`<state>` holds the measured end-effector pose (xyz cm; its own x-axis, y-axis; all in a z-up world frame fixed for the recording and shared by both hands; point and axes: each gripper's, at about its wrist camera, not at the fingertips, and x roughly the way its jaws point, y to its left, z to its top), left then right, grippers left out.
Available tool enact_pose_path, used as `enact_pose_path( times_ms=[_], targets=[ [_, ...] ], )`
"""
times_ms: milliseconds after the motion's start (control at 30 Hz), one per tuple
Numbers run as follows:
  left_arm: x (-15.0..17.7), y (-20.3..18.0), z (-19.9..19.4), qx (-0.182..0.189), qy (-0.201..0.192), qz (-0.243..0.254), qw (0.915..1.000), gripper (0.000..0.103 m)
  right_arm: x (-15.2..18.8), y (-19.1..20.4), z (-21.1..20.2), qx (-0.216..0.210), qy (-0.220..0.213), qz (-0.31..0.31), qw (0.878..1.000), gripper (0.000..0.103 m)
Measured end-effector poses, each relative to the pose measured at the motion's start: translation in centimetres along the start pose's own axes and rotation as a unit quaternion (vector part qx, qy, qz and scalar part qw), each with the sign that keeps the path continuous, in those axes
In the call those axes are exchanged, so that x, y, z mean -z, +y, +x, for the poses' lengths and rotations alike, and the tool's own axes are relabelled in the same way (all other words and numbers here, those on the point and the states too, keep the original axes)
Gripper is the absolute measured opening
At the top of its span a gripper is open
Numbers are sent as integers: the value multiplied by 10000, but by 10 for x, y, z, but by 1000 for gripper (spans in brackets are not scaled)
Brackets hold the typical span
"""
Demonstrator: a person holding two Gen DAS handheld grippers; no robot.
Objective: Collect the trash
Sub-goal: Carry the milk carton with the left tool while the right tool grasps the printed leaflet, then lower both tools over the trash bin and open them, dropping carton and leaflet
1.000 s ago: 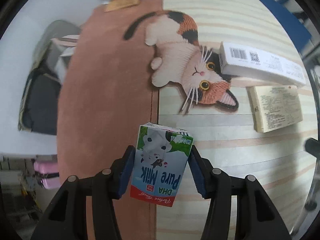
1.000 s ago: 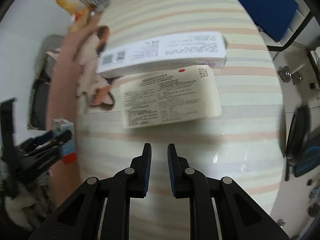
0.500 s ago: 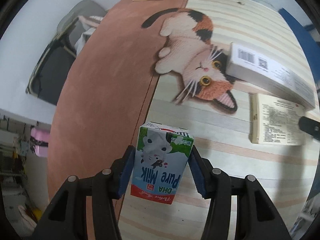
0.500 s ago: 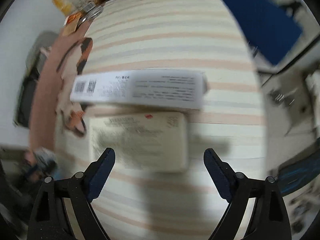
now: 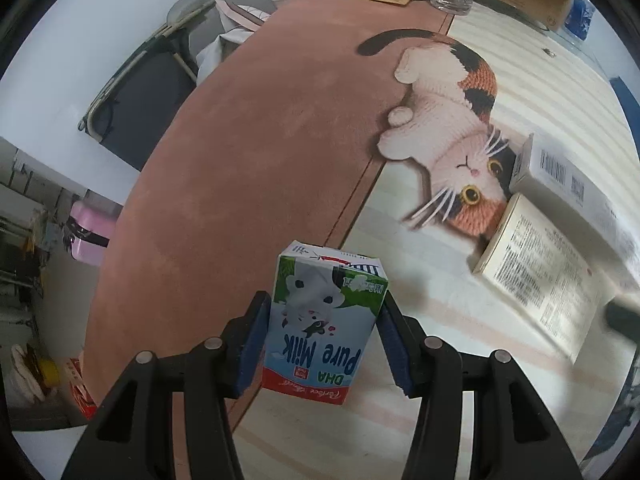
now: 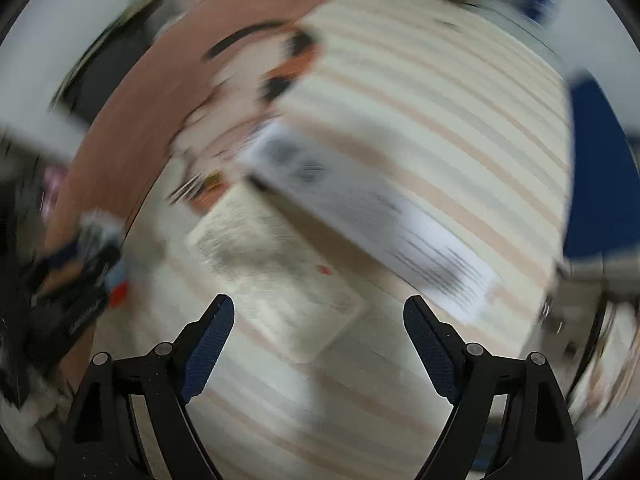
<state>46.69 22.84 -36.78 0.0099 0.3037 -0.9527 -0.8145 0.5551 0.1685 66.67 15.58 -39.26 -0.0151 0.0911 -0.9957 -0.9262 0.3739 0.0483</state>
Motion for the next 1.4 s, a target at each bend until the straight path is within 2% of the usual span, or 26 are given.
enact_pose_path(
  times_ms=[100, 167, 200, 233, 300, 367, 467, 633, 767, 900, 1000, 1200, 1300, 1400],
  targets=[
    [-1, -6, 3, 14, 46, 17, 10000, 50, -14, 19, 29, 47, 534, -605, 9967, 88],
    [0, -7, 5, 15, 65, 20, 10000, 50, -23, 23, 47, 104, 721, -713, 9948, 88],
    [1, -7, 6, 17, 79, 18, 10000, 50, -26, 24, 55, 117, 797, -733, 9941, 93],
    [1, -6, 7, 11, 92, 16, 10000, 50, -30, 23, 64, -41, 853, -691, 9939, 93],
    [1, -1, 9, 4, 136, -2, 9999, 50, -35, 23, 74, -9, 916, -630, 9938, 97],
    [2, 5, 9, -17, 140, -26, 9999, 50, -36, 27, 76, 231, 811, -558, 9949, 96],
    [2, 13, 8, -45, 126, -50, 9999, 50, -24, 20, 72, 250, 615, 9, 9978, 93],
    [13, 34, -5, -26, 12, -67, 10000, 50, 22, 3, 59, -42, 385, 1405, 9893, 91],
    [28, 50, -20, 80, -90, 30, 9999, 50, 73, 4, 37, -161, -53, 2425, 9700, 90],
    [54, 68, -46, 289, -283, 273, 9988, 50, 124, 21, 9, -345, -428, 3013, 9519, 90],
    [80, 87, -69, 528, -479, 549, 9959, 49, 165, 53, -21, -375, -775, 3309, 9397, 89],
    [150, 145, -116, 1110, -877, 1046, 9844, 49, 240, 151, -64, -310, -1234, 3670, 9215, 89],
    [186, 174, -129, 1326, -905, 1308, 9783, 49, 292, 208, -78, -332, -1380, 4022, 9045, 89],
    [227, 204, -134, 1539, -715, 1588, 9726, 49, 345, 252, -86, -521, -1382, 4382, 8867, 88]
  ],
)
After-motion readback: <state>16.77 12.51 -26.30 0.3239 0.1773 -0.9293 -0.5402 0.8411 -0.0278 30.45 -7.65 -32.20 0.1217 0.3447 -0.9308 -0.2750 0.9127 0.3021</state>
